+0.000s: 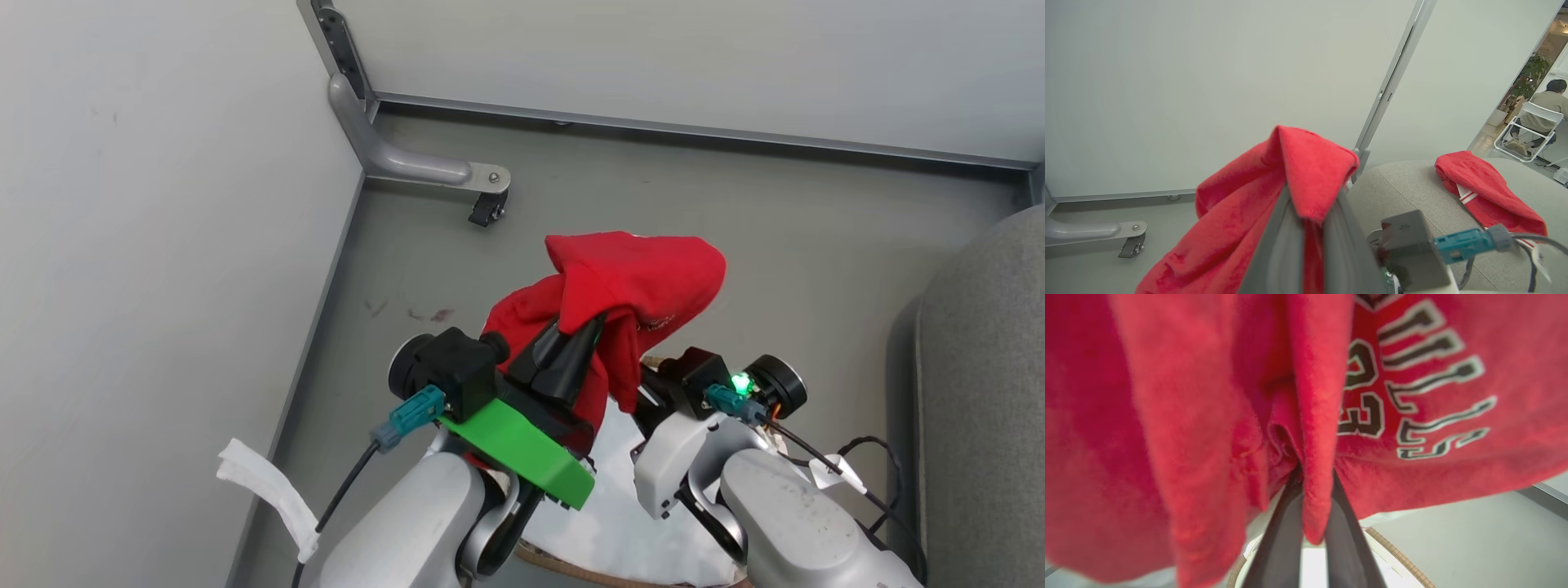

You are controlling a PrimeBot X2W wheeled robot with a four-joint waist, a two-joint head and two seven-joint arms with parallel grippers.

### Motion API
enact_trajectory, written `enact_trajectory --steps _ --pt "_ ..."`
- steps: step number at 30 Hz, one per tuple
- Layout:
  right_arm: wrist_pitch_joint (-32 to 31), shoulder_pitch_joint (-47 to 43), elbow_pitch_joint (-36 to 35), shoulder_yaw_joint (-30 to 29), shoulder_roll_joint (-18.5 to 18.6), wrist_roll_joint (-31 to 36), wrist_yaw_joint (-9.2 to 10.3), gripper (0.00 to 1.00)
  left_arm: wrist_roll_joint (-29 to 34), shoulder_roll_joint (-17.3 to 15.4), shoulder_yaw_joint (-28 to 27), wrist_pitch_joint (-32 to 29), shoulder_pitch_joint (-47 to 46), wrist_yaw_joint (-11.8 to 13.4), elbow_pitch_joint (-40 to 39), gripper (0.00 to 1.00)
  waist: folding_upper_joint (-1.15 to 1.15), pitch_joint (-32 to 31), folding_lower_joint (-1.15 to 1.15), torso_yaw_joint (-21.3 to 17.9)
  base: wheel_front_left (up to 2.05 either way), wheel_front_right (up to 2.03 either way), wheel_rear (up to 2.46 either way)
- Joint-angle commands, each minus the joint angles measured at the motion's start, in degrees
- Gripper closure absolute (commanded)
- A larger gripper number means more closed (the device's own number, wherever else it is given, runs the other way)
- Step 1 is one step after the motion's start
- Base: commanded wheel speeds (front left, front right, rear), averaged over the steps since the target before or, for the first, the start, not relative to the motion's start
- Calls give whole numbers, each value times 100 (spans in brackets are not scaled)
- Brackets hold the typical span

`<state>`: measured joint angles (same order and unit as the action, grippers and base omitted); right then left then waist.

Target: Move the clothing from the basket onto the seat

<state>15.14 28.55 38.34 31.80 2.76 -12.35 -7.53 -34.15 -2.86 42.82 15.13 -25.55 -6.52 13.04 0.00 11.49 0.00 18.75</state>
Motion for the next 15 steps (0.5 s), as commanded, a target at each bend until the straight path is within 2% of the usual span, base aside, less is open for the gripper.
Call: enact_trajectory --steps 1,5,6,7,8,15 --pt "1 46 11 -21 31 -49 8 100 -9 -10 -3 2 -87 30 -26 100 0 29 0 14 0 0 0" --pt "2 56 -69 -86 33 -108 8 100 26 -10 -78 2 -65 49 -8 100 0 44 0 -48 0 0 0" --pt "2 37 -98 -118 33 -128 8 100 56 -10 -113 2 -55 61 -19 72 0 44 0 -87 0 0 0" --pt "1 15 -130 -147 33 -144 8 100 83 -10 -137 1 -42 77 -24 27 0 42 0 -121 0 0 0" --pt "1 -16 -174 -182 32 -151 8 100 105 -10 -165 0 -15 100 -3 0 0 39 0 -176 0 0 0" --pt "2 -242 -599 -626 34 -272 8 100 338 -11 -458 0 131 131 219 0 0 -15 0 -749 0 0 0"
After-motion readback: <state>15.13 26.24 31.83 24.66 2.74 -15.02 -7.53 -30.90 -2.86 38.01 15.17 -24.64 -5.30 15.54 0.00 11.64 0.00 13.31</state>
